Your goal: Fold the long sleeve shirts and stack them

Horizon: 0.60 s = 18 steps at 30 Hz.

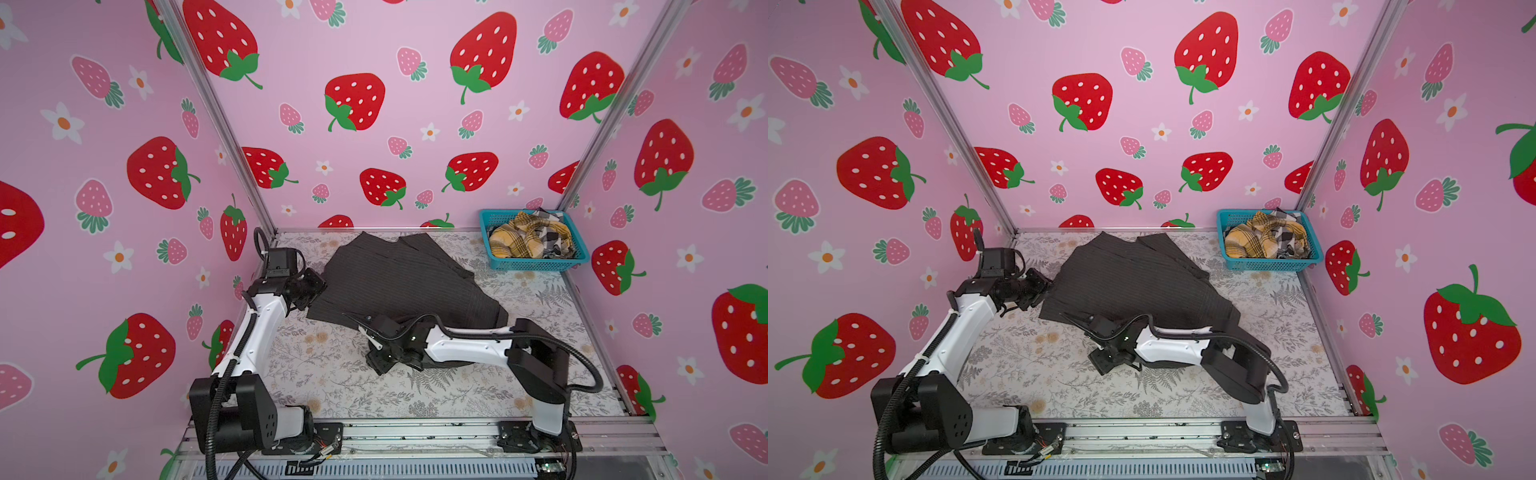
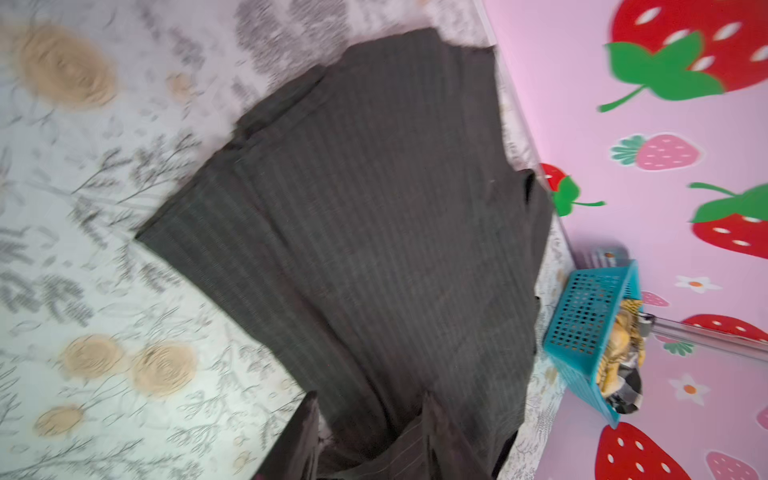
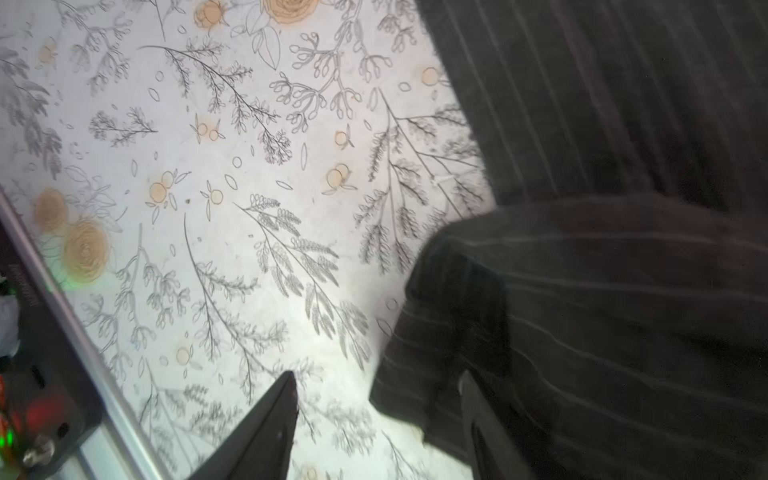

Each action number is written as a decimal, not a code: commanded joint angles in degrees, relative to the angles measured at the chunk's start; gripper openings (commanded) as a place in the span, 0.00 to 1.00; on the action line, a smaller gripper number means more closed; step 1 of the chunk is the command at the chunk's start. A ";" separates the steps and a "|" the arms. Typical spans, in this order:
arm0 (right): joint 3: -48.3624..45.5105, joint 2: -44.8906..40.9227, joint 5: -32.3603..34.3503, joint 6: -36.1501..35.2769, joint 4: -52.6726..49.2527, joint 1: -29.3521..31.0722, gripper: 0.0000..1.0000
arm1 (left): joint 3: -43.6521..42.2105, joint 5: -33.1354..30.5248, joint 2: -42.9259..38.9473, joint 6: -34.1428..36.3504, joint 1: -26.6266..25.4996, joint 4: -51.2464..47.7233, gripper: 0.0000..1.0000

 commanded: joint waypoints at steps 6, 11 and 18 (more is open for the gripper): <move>11.64 9.99 3.02 2.19 -16.91 1.12 0.49 | -8.50 5.50 -2.97 2.50 7.99 -2.01 0.40; 16.23 13.57 7.59 4.57 -23.94 1.12 0.15 | -8.57 5.93 -2.81 2.74 9.50 -1.63 0.38; 12.53 4.72 9.20 1.94 -18.24 1.23 0.00 | -8.80 6.56 -1.68 3.06 9.40 -0.61 0.31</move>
